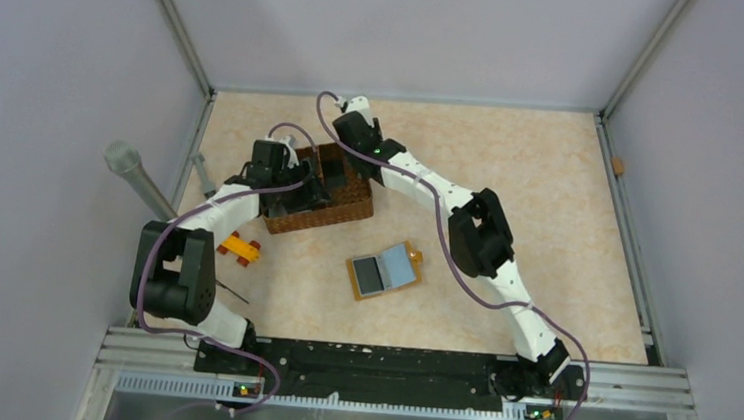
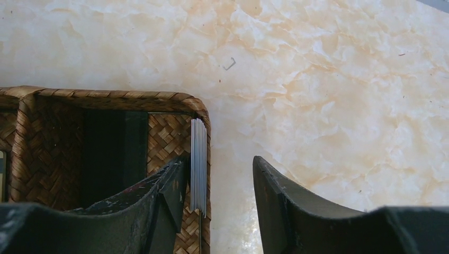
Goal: Put the credit cards into the card holder
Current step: Pick up the credit card from the storage box.
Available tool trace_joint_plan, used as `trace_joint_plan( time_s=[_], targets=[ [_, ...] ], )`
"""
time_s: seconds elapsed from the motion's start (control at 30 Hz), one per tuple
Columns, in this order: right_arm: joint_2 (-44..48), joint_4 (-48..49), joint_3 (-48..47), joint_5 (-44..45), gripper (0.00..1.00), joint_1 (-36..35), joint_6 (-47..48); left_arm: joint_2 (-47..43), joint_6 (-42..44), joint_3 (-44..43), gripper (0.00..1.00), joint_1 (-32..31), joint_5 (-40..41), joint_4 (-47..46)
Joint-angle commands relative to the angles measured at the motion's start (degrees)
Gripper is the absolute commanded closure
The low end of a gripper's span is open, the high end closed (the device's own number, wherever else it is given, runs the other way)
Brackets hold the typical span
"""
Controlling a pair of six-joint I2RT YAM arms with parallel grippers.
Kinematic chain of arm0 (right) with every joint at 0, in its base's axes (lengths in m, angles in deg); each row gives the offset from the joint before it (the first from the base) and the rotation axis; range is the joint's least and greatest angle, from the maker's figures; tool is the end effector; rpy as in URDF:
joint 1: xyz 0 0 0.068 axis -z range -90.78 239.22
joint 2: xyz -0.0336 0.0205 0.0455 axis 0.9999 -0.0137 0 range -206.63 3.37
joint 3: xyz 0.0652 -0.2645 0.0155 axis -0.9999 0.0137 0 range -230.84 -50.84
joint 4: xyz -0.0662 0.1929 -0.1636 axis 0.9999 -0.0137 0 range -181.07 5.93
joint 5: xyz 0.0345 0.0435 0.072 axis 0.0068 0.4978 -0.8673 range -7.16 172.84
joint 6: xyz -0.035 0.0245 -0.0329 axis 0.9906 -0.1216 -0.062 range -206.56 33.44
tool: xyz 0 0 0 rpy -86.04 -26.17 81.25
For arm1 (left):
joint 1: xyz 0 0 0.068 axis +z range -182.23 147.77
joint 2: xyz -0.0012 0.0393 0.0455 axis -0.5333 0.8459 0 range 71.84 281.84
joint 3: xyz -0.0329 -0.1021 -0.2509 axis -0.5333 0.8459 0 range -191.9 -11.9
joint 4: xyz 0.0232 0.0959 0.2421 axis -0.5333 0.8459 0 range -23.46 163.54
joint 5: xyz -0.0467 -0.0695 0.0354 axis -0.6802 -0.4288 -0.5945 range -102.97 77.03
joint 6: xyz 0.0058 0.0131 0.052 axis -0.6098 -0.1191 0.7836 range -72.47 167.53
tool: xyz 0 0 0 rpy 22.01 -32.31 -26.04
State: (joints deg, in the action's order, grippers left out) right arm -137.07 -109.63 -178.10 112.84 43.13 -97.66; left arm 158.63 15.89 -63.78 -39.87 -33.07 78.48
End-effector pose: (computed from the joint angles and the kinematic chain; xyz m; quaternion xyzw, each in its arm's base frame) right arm 0.3996 0.3893 0.2187 -0.1550 0.8643 -0.0049 0.4785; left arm 0.3095 -0.0540 0.2078 -0.1276 0.9090 -0.2746 0.2864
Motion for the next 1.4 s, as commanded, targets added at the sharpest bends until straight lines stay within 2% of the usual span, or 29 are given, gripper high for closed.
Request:
trace_joint_plan(
  time_s=[0.0,0.17,0.4,1.23,1.37],
  targets=[
    [4.04,2.20,-2.60,3.10,0.51,-0.54,1.65,0.07,-0.35,-1.44,0.44,0.08,-0.86,-2.41],
    [4.34,2.94,-2.72,3.06,0.52,-0.77,1.99,0.13,-0.35,-1.47,0.44,0.08,-1.13,-2.45],
    [4.64,3.01,-2.66,3.06,0.62,-0.92,2.12,0.30,-0.35,-1.39,0.45,0.08,-1.52,-2.58],
    [5.70,3.90,-2.90,3.30,0.64,-2.04,3.44,0.83,-0.44,-1.30,0.46,0.08,-2.98,-2.72],
    [5.87,3.96,-2.90,2.94,0.69,-2.24,3.53,0.80,-0.52,-1.22,0.46,0.07,-3.13,-2.80]
  ],
)
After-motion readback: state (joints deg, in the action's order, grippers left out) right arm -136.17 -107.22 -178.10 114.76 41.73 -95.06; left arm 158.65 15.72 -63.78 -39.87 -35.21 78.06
